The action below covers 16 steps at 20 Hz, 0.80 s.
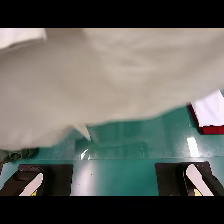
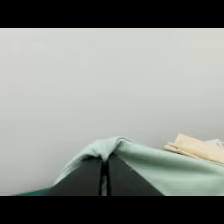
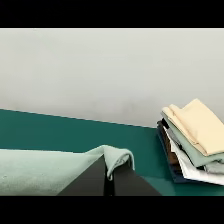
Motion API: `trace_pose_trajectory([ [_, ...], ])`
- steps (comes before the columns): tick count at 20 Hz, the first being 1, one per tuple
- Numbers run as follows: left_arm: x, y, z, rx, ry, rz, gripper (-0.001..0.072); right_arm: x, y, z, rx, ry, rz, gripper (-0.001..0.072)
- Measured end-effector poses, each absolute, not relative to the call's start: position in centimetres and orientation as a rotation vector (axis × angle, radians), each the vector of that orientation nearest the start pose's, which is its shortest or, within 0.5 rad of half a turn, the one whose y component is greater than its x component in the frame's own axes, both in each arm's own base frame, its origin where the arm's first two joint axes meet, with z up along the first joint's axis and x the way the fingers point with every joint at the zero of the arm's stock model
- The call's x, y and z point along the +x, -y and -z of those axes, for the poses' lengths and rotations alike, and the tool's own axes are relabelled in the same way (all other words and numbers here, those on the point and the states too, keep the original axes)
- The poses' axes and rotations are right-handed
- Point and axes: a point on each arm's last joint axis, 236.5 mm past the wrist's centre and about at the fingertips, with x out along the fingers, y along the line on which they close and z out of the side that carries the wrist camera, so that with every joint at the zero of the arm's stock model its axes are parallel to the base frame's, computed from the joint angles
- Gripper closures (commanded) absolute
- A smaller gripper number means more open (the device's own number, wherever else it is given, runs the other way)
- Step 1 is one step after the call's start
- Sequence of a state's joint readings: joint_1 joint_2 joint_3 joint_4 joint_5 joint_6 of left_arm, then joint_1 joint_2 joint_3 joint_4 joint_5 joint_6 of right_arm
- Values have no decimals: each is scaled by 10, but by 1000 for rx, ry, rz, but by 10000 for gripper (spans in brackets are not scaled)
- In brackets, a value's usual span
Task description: Fold the shirts.
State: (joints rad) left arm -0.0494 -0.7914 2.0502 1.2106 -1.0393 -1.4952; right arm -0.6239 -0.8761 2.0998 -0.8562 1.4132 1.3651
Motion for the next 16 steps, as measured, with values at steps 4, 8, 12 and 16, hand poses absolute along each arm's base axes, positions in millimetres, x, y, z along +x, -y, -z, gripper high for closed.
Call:
trace_pose_trajectory([
  [4,307,87,-469,-128,-144,350,683,301,17,-437,158,-324,-125,698],
  [8,399,99,-315,-196,-562,346,683,370,26,-288,291,-733,-178,698],
  [12,452,108,-168,-267,-912,334,684,407,10,-143,314,-1100,-197,698],
  [16,489,111,-92,-305,-1025,314,684,448,5,-80,334,-1205,-171,698],
])
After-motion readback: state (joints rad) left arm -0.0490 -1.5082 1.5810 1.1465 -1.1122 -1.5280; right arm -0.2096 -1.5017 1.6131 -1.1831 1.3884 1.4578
